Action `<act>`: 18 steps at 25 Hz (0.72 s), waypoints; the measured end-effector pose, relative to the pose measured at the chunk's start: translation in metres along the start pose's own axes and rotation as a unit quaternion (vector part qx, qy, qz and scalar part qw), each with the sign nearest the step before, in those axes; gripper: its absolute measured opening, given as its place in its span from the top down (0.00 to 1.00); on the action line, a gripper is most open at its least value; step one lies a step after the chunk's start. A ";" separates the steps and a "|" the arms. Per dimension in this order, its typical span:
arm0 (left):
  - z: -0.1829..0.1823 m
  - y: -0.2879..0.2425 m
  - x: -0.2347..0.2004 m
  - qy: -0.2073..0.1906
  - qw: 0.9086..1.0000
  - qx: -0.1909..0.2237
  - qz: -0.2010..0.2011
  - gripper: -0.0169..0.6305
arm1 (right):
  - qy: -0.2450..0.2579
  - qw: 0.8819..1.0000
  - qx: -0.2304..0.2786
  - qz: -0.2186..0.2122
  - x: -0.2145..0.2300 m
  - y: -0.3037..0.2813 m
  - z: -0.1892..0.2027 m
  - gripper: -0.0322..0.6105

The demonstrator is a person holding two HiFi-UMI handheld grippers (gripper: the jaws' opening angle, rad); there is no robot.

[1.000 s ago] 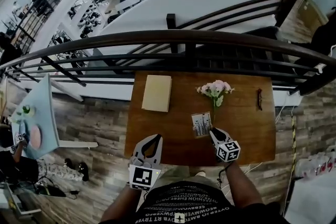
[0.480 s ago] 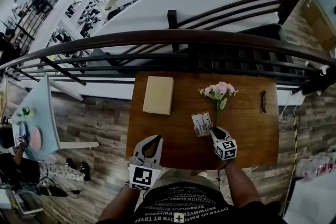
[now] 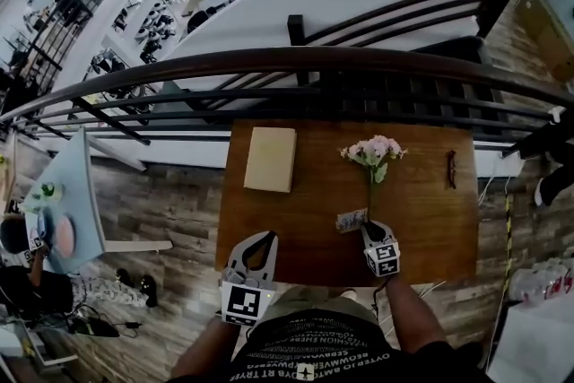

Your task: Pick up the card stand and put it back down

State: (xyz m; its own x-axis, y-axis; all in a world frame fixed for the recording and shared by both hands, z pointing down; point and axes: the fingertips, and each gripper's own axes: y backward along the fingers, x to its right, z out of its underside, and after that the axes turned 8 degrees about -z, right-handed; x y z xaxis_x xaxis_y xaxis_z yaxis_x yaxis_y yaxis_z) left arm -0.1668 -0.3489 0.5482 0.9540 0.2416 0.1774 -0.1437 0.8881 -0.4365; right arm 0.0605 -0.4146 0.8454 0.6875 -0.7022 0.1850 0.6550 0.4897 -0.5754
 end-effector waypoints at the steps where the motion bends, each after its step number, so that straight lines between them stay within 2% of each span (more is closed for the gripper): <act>1: 0.000 0.001 0.002 0.000 1.000 0.000 0.000 0.93 | 0.001 1.000 -0.003 -0.001 -0.001 0.000 0.002 0.85; 8: 0.000 0.011 0.022 0.002 1.000 0.006 -0.005 0.93 | -0.002 0.999 -0.038 -0.028 -0.008 0.002 0.019 0.84; 11: -0.005 0.016 0.029 0.002 1.000 0.013 -0.006 0.93 | -0.001 0.999 -0.043 -0.026 -0.005 0.015 0.020 0.81; 14: -0.013 0.024 0.037 0.004 1.000 0.025 -0.008 0.93 | -0.004 1.000 -0.018 -0.005 0.002 0.042 0.002 0.80; 17: -0.020 0.033 0.045 0.029 0.999 0.042 -0.007 0.93 | -0.008 0.999 0.010 0.042 0.013 0.083 -0.030 0.93; 18: -0.024 0.035 0.049 0.038 0.998 0.050 -0.006 0.93 | -0.011 0.998 0.026 0.049 0.015 0.098 -0.044 0.93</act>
State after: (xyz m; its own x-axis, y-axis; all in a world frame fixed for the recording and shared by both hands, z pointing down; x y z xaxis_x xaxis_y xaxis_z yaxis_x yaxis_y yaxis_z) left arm -0.1191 -0.3157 0.5205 0.9726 0.2039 0.1118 -0.1545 0.9260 -0.3446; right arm 0.1212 -0.3998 0.7566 0.7555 -0.6382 0.1481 0.5993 0.5817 -0.5500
